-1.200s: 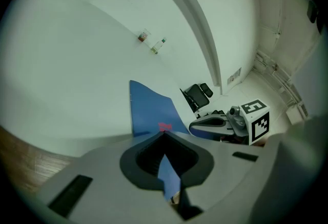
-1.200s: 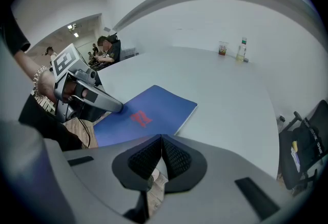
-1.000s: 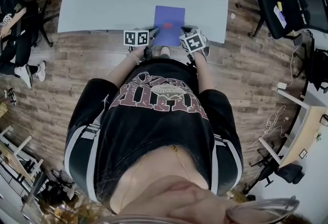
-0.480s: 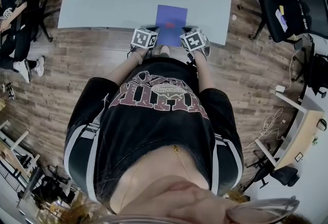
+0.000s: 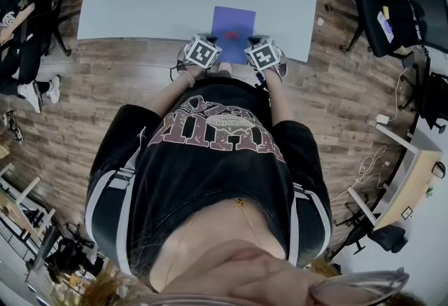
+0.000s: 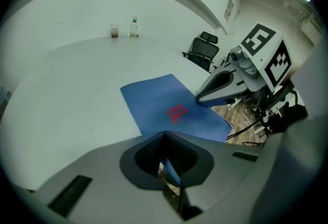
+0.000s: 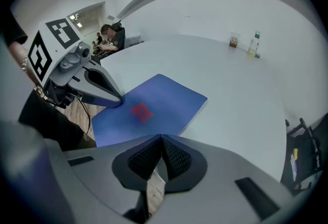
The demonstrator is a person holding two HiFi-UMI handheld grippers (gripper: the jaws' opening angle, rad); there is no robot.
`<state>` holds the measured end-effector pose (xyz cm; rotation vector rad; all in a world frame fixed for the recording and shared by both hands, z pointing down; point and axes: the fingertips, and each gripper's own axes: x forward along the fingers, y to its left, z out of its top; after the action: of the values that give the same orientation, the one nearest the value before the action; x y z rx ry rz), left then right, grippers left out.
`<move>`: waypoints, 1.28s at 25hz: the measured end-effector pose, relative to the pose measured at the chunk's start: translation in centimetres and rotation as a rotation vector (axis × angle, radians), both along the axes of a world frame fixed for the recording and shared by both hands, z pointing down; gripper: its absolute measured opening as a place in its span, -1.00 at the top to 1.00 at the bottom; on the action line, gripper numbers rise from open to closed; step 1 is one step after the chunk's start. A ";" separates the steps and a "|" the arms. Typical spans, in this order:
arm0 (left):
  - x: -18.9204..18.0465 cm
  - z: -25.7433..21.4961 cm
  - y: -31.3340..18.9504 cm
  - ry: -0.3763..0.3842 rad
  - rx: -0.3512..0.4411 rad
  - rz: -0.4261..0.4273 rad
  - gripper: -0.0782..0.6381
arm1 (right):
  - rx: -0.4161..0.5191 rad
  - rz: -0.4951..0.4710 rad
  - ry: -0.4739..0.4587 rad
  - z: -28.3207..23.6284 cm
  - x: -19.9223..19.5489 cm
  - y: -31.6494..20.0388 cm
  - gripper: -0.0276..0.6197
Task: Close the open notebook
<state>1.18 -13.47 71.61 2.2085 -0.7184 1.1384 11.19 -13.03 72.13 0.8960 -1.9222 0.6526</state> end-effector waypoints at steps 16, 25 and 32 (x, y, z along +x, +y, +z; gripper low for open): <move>-0.2 0.2 0.2 0.023 -0.038 0.060 0.65 | -0.054 0.010 -0.009 0.0 0.0 0.2 0.85; -0.5 -0.3 0.2 0.097 -0.042 0.004 0.65 | -0.024 0.056 -0.042 -0.2 0.0 0.0 0.85; 0.1 -2.1 0.4 0.139 0.018 -0.001 0.65 | 0.071 0.061 -0.063 -2.6 -0.6 -0.3 0.86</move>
<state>1.25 -13.09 69.50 2.2760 -0.6738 0.9705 10.62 -13.32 69.53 0.9924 -1.9909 0.6591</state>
